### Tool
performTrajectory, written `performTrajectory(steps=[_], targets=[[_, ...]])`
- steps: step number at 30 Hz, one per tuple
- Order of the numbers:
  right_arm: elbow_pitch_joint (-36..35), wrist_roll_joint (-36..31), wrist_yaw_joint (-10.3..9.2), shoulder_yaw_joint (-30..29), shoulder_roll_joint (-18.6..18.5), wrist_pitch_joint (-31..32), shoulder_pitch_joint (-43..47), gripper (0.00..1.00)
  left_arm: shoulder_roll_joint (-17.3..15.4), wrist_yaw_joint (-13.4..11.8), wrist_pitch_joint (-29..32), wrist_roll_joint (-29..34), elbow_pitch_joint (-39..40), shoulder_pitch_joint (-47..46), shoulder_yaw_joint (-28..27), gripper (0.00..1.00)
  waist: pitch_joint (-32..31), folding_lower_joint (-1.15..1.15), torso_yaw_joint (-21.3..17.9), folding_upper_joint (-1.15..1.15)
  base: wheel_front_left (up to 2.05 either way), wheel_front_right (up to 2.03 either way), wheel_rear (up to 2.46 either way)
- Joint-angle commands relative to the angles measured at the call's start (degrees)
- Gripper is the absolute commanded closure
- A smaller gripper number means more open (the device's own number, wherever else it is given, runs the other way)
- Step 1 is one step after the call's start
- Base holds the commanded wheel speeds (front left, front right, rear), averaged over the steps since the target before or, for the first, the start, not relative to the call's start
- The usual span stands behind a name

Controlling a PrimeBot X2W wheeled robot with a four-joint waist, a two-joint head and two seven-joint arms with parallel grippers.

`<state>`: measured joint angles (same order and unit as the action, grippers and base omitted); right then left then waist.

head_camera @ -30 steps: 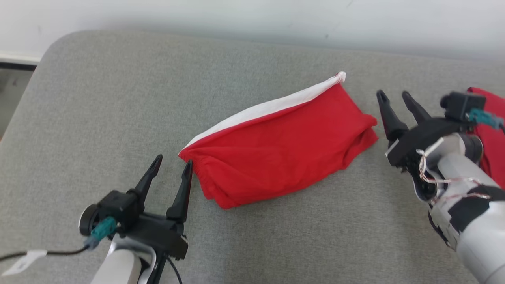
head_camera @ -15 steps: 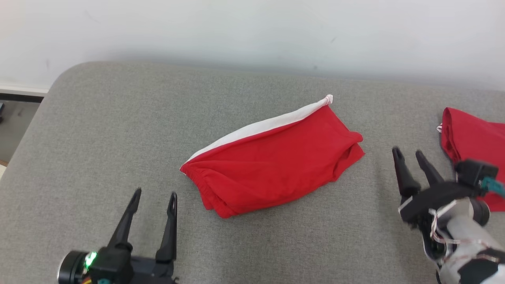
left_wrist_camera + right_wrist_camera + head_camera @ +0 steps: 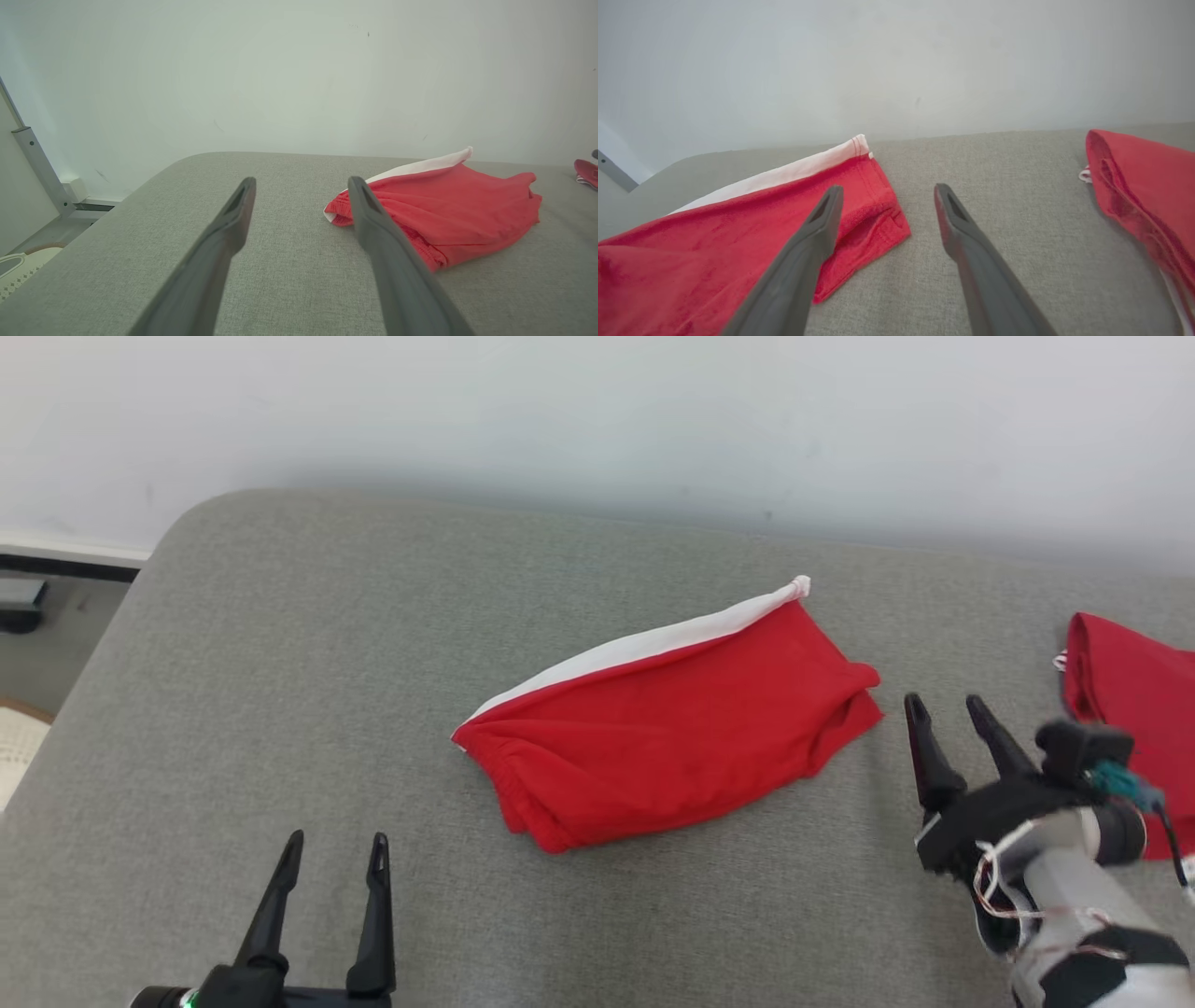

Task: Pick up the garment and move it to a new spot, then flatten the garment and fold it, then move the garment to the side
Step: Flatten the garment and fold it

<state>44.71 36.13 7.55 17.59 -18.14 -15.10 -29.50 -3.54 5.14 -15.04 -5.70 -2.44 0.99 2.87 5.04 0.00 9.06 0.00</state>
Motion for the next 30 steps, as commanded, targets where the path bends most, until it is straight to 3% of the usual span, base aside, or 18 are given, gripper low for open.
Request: performTrajectory(steps=[1, 7, 16, 30], targets=[[1.1, -1.6, -0.12, 0.4, 0.4, -0.1, -1.7, 0.00, 0.3, 0.3, -0.1, 0.1, -0.2, -0.6, 0.1, 0.00, 0.6, 0.00, 1.1, 0.00, 0.00, 0.00, 0.00], [10.0, -7.7, -0.12, 1.2, 0.9, -0.1, -10.8, 0.00, 0.6, 0.8, -0.1, -0.3, -1.3, -2.8, 1.9, 0.00, 2.7, 0.00, 4.7, 0.00, 0.00, 0.00, 0.00], [24.5, -11.0, -0.12, 0.2, -0.1, 1.9, -20.4, 0.00, 0.7, 0.0, -0.1, -2.9, -2.2, -5.4, 5.0, 0.00, 6.4, 0.00, 9.2, 0.00, 0.00, 0.00, 0.00], [29.3, -11.7, -0.12, -3.1, 0.3, 6.0, -18.9, 0.00, 0.7, -1.0, -0.1, -3.7, -3.1, -7.0, 6.0, 0.00, 8.1, 0.00, 10.2, 0.00, 0.00, 0.00, 0.00]])
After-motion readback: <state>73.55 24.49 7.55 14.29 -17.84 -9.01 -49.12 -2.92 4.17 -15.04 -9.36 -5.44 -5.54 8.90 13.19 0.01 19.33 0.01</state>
